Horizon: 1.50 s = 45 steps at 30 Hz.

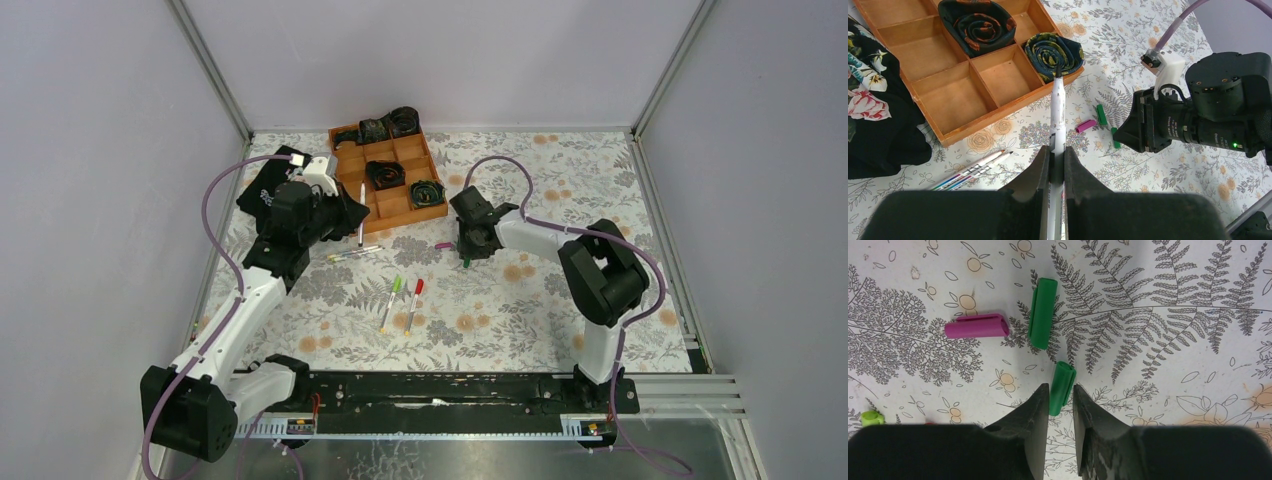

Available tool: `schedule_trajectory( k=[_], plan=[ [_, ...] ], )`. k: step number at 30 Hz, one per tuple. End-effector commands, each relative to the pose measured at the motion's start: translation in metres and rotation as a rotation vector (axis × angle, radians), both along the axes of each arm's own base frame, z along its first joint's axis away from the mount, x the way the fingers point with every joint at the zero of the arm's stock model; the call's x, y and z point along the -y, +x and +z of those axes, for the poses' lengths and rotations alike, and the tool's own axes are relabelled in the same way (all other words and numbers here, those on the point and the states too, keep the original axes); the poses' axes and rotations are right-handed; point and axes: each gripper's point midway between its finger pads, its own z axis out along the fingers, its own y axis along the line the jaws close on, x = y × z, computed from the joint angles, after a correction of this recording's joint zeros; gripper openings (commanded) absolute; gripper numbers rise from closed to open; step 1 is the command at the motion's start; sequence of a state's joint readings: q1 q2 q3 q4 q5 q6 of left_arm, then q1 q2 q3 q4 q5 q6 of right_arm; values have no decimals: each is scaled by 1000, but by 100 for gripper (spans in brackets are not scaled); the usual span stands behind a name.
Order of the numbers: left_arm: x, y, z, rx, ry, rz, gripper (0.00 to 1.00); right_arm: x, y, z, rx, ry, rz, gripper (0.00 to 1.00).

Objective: Insert the pens into the pen caps

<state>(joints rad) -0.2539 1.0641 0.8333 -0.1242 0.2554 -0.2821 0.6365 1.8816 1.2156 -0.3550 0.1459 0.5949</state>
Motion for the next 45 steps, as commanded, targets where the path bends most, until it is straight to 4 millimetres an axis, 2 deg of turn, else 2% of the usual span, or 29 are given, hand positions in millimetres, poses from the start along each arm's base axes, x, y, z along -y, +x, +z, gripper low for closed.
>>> schedule_trajectory(
  k=[1, 10, 15, 18, 22, 23, 28, 35, 40, 45],
  plan=[
    [-1, 3, 16, 61, -26, 0, 0, -2, 12, 9, 27, 2, -20, 30],
    [-1, 3, 16, 59, -28, 1, 0, -3, 15, -2, 17, -16, -15, 30],
    [-1, 3, 16, 60, -31, -2, 0, 4, 17, -6, 17, -62, -16, 30],
    [0, 2, 15, 58, -37, -3, 0, 7, 13, -9, 7, -73, -12, 23],
    [9, -3, 11, 39, -85, -37, 0, 8, 13, 3, 30, -61, -5, 3],
    [14, -6, 11, 35, -103, -56, 0, 6, 15, 13, 49, -45, -2, 0],
    [48, -22, 6, 8, -134, -159, 0, -7, 16, 63, 118, 68, 17, 0],
    [79, -38, 3, -14, -198, -247, 0, -28, 12, 154, 282, 329, 26, 0],
    [93, -46, -2, -34, -201, -294, 0, -55, 10, 224, 433, 575, 97, 0],
    [103, -56, 2, -9, -202, -358, 0, -69, 13, 271, 549, 734, 125, 0]
  ],
)
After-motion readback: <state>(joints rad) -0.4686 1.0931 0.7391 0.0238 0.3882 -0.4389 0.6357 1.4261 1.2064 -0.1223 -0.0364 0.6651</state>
